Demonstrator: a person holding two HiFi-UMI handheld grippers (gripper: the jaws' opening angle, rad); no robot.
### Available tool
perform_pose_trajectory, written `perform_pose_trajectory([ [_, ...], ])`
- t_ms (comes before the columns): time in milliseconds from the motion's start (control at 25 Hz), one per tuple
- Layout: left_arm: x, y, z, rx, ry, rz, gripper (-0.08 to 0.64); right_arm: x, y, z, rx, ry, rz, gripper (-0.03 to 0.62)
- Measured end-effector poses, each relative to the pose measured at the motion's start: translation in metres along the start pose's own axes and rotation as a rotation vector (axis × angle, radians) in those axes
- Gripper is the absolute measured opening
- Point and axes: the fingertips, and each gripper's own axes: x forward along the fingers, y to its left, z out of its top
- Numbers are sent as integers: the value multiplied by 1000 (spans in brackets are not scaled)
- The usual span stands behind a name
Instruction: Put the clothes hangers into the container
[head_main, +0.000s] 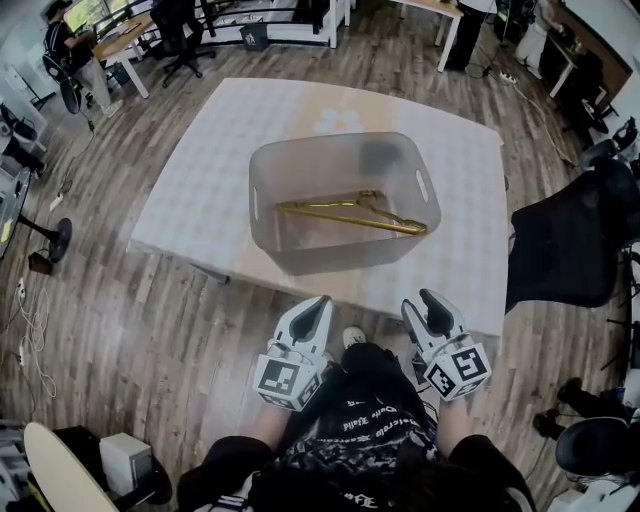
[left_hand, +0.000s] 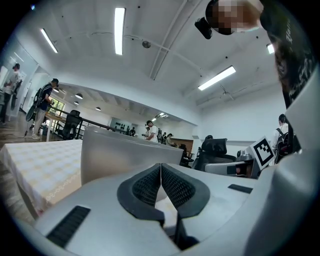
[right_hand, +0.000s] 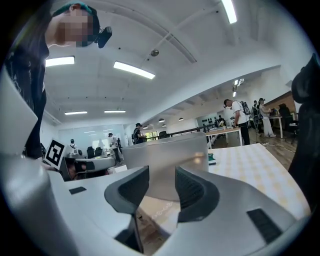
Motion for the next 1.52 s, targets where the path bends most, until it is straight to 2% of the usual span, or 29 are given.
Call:
perform_pose_trajectory([
  [200,2,5,-4,2,11,11,21,5,-1,-4,-22,27,-22,128],
  [320,7,2,-7,11,34,4,21,10,-1,-3,-69,50,-16,113],
  [480,11,0,-8,4,37,8,21,15,-13,-3,-103,62,-63,14],
  [600,14,-2,-4,0,41,12,21,15,-20,-1,-96,65,-82,12],
  [720,21,-6,-9,-8,61,-15,21,16,-27,-2,-80,75,-96,9],
  [840,26,-10,-17,-29,85,-49,21,19,-24,-7,-90,107,-75,9],
  [1000,34,-13,-19,-53,84,-53,20,21,-24,-6,-133,124,-63,8],
  [1520,57,-5,-22,-13,105,-43,20,36,-42,-1,-174,123,-71,8],
])
